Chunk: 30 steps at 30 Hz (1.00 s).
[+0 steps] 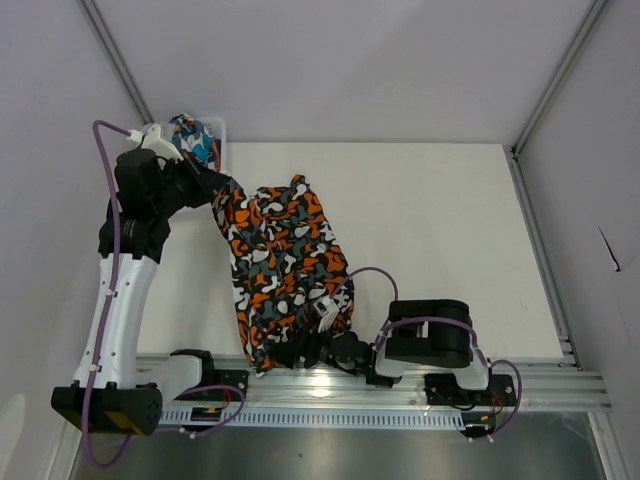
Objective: Fold and stack the shorts
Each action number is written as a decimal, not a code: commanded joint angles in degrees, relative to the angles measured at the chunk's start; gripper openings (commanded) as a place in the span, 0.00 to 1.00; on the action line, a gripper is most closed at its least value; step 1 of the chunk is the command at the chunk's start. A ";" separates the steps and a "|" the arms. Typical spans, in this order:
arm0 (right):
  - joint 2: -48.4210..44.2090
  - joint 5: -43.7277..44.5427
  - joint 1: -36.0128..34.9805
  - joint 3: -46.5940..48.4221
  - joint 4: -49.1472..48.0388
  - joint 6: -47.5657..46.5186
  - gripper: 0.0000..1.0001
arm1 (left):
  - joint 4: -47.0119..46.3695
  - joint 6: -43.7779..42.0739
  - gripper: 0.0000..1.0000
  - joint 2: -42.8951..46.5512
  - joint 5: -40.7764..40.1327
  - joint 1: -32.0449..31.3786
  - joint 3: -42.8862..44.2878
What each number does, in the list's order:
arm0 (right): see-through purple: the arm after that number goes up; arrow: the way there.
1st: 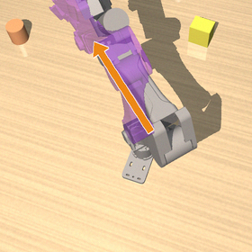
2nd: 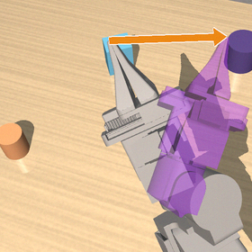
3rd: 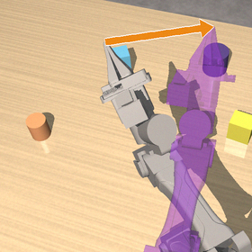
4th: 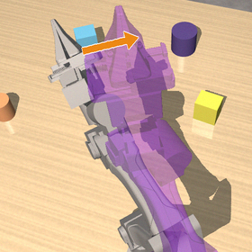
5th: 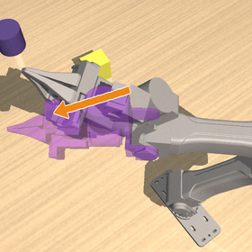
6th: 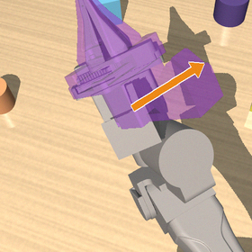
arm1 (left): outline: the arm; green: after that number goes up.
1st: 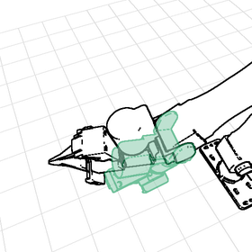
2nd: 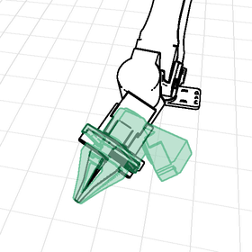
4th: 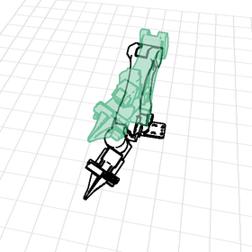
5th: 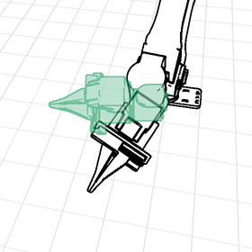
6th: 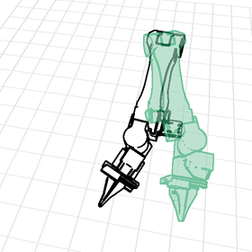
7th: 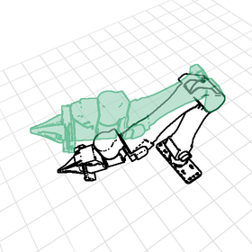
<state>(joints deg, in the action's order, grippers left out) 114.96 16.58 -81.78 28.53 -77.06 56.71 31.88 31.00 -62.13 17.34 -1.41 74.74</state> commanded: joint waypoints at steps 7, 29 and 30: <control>1.07 -0.49 1.09 1.26 -12.94 -5.11 0.53 | -0.94 0.46 0.00 1.75 0.94 0.62 -0.65; -39.79 -8.48 10.57 -17.97 7.26 -11.71 0.00 | 2.49 0.55 0.00 -2.47 5.69 8.09 -0.20; -41.90 -9.01 11.54 -18.51 8.58 -11.71 0.00 | 2.66 0.29 0.00 -2.38 5.51 8.18 -0.47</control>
<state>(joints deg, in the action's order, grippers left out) 78.54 9.37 -72.73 11.88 -71.09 47.86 34.04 31.24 -65.84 22.22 6.09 74.85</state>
